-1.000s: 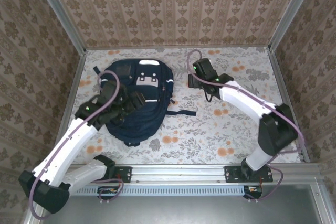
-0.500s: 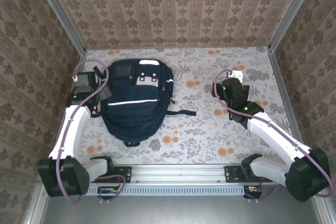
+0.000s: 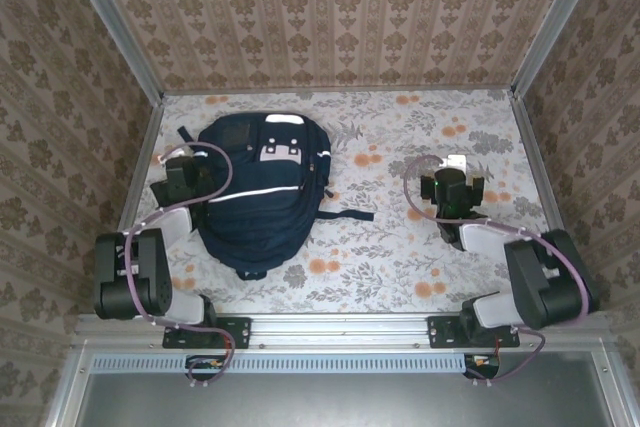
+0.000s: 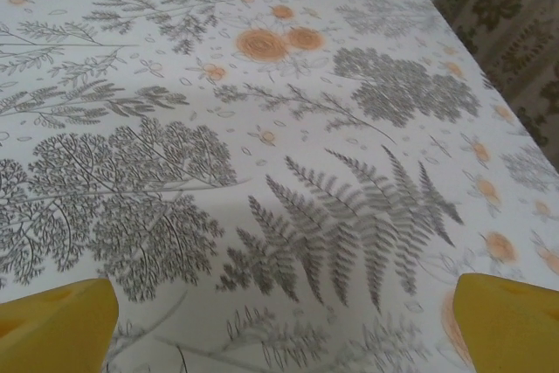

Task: Pack the student bag

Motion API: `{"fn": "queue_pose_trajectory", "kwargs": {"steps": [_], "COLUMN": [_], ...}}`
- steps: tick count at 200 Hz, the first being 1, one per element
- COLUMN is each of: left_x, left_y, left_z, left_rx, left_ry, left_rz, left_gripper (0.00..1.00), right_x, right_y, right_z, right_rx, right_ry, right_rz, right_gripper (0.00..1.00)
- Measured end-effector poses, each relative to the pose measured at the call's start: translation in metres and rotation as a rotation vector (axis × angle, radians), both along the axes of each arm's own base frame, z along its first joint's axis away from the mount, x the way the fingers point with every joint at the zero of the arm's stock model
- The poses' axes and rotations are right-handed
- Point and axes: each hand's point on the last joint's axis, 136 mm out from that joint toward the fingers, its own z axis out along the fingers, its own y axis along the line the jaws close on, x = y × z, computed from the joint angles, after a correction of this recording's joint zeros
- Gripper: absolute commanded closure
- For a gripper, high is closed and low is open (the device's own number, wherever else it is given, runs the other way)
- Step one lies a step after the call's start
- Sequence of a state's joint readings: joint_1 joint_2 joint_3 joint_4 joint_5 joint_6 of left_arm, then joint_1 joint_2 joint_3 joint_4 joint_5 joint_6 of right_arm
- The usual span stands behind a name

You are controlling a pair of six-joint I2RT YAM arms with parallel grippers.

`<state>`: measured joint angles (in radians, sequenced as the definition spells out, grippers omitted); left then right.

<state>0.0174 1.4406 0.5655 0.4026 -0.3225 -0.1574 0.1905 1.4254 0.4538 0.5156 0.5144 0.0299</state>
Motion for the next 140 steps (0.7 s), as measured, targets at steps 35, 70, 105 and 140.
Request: {"fn": "queue_pose_trajectory", "kwargs": {"steps": [35,70,105,140], "left_x": [0.016,0.015,0.017,0.018], "left_y": [-0.032,-0.037,-0.043,-0.045], "left_z": [0.012,0.013,0.018,0.019], "left_rx": [0.064,0.059,0.070,0.071], "left_ry": [-0.113,-0.203,-0.231,-0.235], "left_rz": [-0.151,-0.219,-0.258,-0.266], "left_gripper": [0.00,0.00,0.00,0.00], "right_x": [0.020,0.014,0.017,0.018], "right_y": [0.001,-0.016,-0.009,-0.008], "right_z": [-0.003,-0.007,-0.006,-0.003], "right_rx": [0.052,0.126,0.149,0.152], "right_ry": [-0.032,-0.113,-0.128,-0.142], "right_rz": [0.065,0.072,0.104,0.112], "right_gripper": [0.00,0.01,0.00,0.01]}}
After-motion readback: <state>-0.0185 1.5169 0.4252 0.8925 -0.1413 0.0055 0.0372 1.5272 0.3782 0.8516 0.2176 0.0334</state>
